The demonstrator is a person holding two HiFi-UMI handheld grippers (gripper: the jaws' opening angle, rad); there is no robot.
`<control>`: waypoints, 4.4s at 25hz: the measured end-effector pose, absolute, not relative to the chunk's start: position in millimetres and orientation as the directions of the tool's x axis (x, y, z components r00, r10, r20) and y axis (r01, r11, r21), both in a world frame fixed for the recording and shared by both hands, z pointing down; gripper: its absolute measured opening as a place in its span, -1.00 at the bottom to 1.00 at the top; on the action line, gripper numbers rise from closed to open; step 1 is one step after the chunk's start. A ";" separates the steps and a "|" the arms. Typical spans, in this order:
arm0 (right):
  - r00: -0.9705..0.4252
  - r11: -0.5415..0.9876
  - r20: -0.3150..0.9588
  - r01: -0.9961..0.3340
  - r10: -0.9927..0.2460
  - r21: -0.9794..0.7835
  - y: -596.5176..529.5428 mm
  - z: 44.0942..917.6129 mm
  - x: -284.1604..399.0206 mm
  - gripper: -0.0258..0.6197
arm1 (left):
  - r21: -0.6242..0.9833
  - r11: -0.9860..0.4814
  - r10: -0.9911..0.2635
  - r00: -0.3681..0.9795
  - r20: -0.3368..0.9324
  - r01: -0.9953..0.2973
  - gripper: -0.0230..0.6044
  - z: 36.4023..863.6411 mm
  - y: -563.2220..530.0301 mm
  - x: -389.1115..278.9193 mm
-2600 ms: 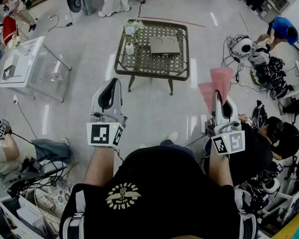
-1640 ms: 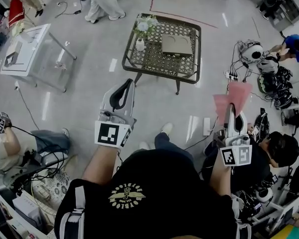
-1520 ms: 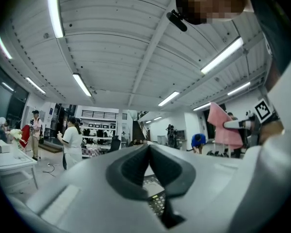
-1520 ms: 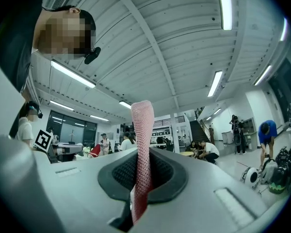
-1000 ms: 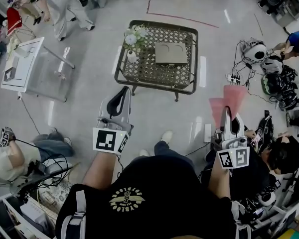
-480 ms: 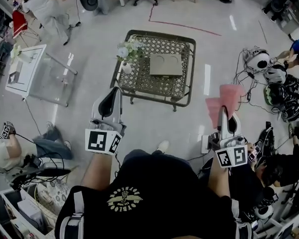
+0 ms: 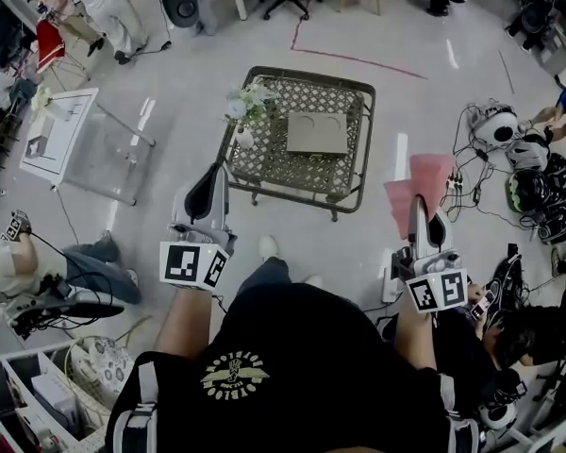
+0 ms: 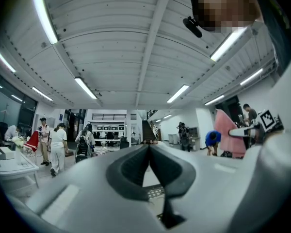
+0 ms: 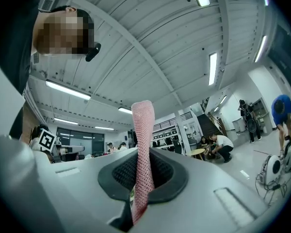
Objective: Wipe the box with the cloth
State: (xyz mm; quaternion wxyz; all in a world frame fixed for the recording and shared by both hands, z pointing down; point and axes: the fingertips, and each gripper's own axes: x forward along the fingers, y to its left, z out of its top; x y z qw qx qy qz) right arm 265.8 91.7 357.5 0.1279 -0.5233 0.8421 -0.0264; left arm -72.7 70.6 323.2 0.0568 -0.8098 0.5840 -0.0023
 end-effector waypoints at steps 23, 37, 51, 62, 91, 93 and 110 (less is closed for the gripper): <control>-0.396 0.407 -0.098 -0.899 -0.913 -0.163 -31.4 373.4 205.2 -0.87 | -0.067 -0.404 -0.914 0.406 -0.021 -0.912 -0.93 362.0 -78.3 -104.4; -0.426 0.418 0.012 -0.893 -0.905 -0.166 -145.2 397.1 127.9 -0.87 | -0.029 -0.396 -0.918 0.396 -0.013 -0.918 -0.93 372.3 -176.5 -176.4; -0.463 0.382 0.346 -0.881 -0.816 -0.278 -275.0 594.1 72.6 -0.87 | 0.033 -0.344 -0.937 0.346 0.044 -0.938 -0.93 405.3 -226.7 -236.4; -0.463 0.309 0.687 -0.886 -0.560 -0.345 -328.6 801.7 45.4 -0.87 | -0.012 -0.169 -0.975 0.165 0.146 -0.986 -0.93 413.3 -200.1 -253.5; -0.265 0.100 0.873 -0.964 -0.410 -0.245 -338.6 894.3 203.9 -0.87 | -0.052 -0.194 -0.968 0.183 0.170 -0.980 -0.93 407.9 -226.0 -143.0; -0.275 0.105 0.871 -0.961 -0.407 -0.254 -336.2 892.2 209.8 -0.87 | -0.062 -0.202 -0.967 0.189 0.170 -0.977 -0.93 406.2 -226.0 -135.6; -0.604 0.433 0.760 -0.768 -0.241 -0.473 -265.1 856.3 9.2 -0.87 | -0.099 -0.119 -0.979 0.100 0.176 -0.988 -0.93 395.3 -186.6 -171.1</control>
